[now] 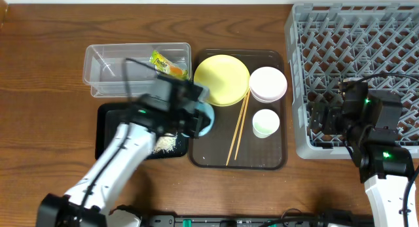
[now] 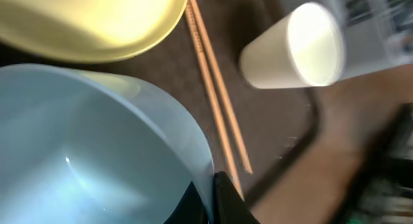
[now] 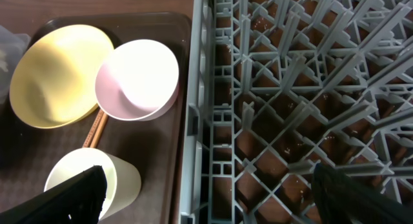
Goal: Sort waste into correct bins and load items into the dishwasher rack
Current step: 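Set the blue bowl back on the brown tray and release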
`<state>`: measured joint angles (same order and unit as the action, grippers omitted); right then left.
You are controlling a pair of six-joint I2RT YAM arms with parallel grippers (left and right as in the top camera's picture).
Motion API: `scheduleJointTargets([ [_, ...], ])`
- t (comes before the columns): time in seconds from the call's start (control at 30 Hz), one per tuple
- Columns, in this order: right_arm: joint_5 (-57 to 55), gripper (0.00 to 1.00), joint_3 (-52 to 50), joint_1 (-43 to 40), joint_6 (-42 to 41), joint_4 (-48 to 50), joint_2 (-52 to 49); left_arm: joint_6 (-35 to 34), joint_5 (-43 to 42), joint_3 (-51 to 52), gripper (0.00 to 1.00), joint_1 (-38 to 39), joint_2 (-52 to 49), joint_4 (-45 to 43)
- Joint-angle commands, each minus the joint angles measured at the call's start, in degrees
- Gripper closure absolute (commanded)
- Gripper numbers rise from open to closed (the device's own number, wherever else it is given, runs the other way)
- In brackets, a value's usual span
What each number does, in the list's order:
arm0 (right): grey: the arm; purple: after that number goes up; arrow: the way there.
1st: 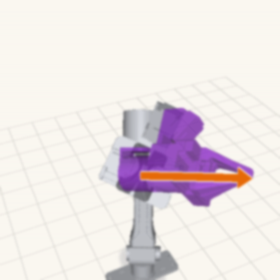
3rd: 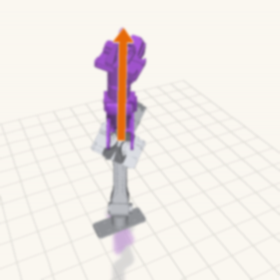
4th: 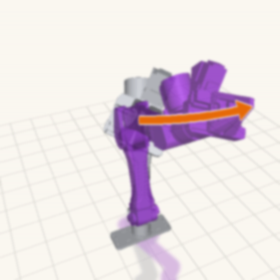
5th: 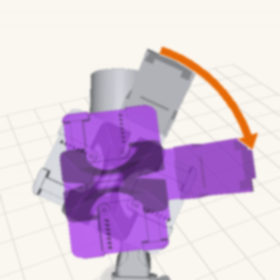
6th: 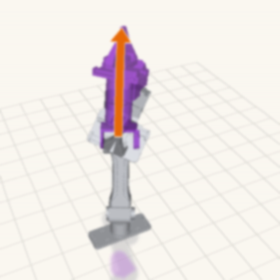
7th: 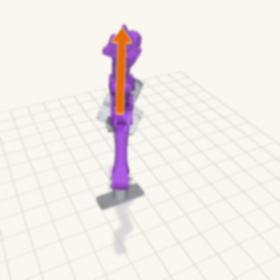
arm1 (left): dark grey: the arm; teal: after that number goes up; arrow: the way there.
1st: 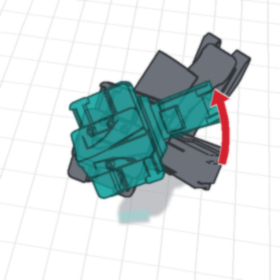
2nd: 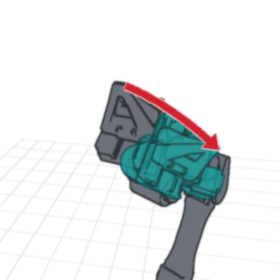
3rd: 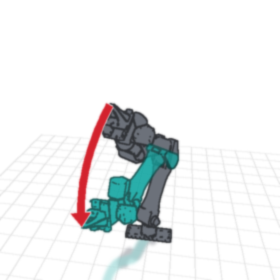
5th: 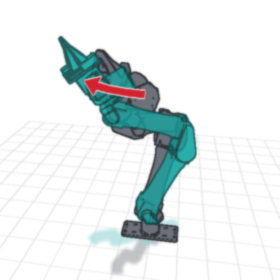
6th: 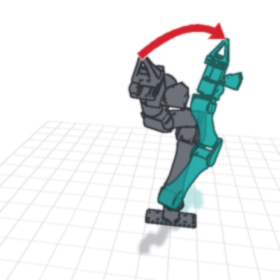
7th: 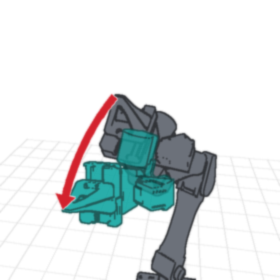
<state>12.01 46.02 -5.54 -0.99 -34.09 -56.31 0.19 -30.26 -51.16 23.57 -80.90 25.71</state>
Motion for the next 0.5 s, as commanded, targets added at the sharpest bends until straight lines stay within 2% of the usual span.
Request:
scheduleJointTargets([
  [0.0, 0.28, 0.01, 1.11, 0.59, 0.63, -0.02, 0.15, -2.93, 17.86, -0.83, 0.94, 6.10, -3.58, -1.79],
  [0.27, 0.28, 0.01, 1.11, 0.59, 0.63, -0.04, 0.15, -4.39, 18.53, -0.83, 0.88, 13.53, -10.91, -8.15],
  [0.33, 0.28, 0.01, 1.11, 0.59, 0.63, -0.04, 0.15, -5.05, 18.51, -0.85, 0.79, 14.36, -11.13, -8.57],
  [0.4, 0.28, 0.01, 1.11, 0.59, 0.61, -0.04, 0.15, -5.07, 18.21, -1.42, 0.74, 14.62, -10.69, -8.52],
  [0.47, 0.28, 0.01, 1.11, 0.59, 0.63, -0.04, 0.15, -5.11, 16.87, -2.49, 0.60, 14.60, -9.81, -8.41],
])
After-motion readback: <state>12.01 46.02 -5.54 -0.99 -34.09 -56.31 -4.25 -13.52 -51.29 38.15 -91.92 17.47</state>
